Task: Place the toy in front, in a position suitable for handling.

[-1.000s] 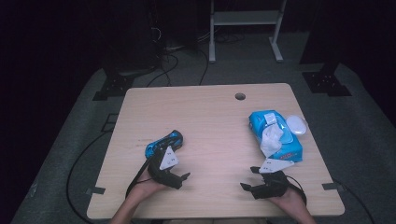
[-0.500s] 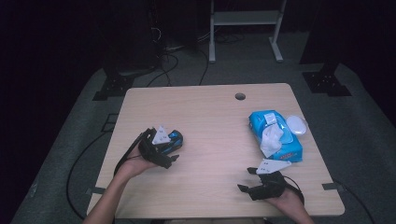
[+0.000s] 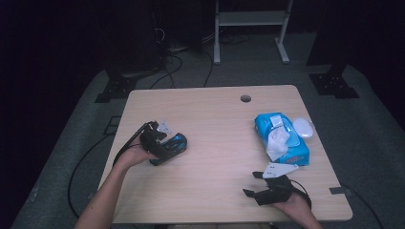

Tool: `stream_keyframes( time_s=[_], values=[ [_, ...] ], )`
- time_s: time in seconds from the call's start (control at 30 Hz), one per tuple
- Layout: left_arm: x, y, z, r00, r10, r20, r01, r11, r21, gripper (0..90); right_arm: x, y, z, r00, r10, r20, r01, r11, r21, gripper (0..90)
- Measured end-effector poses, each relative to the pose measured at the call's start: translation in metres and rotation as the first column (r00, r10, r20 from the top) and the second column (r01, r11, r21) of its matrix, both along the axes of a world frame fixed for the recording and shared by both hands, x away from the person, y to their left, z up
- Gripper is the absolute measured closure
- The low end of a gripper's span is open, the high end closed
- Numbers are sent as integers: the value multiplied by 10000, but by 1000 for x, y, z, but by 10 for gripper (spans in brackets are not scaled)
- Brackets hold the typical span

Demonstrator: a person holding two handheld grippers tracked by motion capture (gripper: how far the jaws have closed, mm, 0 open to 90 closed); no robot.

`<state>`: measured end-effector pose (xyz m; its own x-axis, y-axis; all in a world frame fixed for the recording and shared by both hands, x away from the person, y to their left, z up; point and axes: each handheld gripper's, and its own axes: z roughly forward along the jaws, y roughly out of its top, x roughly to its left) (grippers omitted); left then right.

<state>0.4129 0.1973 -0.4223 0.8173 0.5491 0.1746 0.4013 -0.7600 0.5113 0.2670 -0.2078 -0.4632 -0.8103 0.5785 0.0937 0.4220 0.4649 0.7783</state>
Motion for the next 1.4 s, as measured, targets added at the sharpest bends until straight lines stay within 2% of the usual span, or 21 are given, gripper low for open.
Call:
stream_keyframes(
  time_s=[0.1, 0.2, 0.27, 0.33, 0.4, 0.47, 0.53, 0.67, 0.8, 0.9, 1.13, 1.27, 1.4],
  values=[
    [5, -2, -10, 9986, -90, -530, 111, 9991, 399, 55, 0, 1, 0, 10000, 21, -21, -21, 10000, -28, 244],
    [6, -2, -14, 9979, -43, -643, 74, 9988, 486, 55, 0, 1, 1, 10000, 60, 13, -60, 10000, -52, 244],
    [10, -4, -18, 9961, -7, -884, 39, 9993, 369, 73, 0, 1, 1, 10000, 66, 2, -66, 10000, -8, 244],
    [13, -6, -20, 9925, 109, -1221, -41, 9985, 554, 81, 0, 1, 1, 10000, 70, -15, -70, 10000, -7, 244],
    [14, -7, -20, 9919, 139, -1262, -58, 9979, 644, 123, -1, 1, 1, 10000, 89, -26, -89, 10000, -10, 244],
    [18, -10, -21, 9880, 215, -1529, -111, 9976, 689, 135, -1, 2, 1, 9999, 144, -38, -144, 9999, -53, 244],
    [19, -11, -20, 9881, 223, -1523, -100, 9967, 811, 154, -1, 1, 1, 9999, 149, -36, -149, 9999, -39, 244],
    [25, -10, -22, 9802, 391, -1942, -205, 9951, 967, 153, -1, 0, 2, 9998, 182, -20, -182, 9998, 12, 244],
    [24, -9, -21, 9801, 326, -1960, -125, 9946, 1028, 154, -2, -1, 3, 9999, 149, 0, -149, 9999, 55, 244],
    [24, -11, -22, 9795, 172, -2006, 103, 9907, 1355, 183, -2, -1, 3, 9998, 173, 10, -173, 9998, 51, 244],
    [25, -10, -23, 9764, 83, -2156, 198, 9916, 1278, 241, -2, 0, 3, 9998, 189, 52, -189, 9998, 67, 244],
    [27, -10, -23, 9736, 32, -2282, 263, 9917, 1261, 246, -2, 0, 3, 9998, 193, 43, -193, 9998, 46, 244],
    [26, -9, -23, 9737, -92, -2277, 407, 9901, 1342, 254, -2, -1, 3, 9998, 164, 77, -164, 9998, 73, 245]
  ],
)
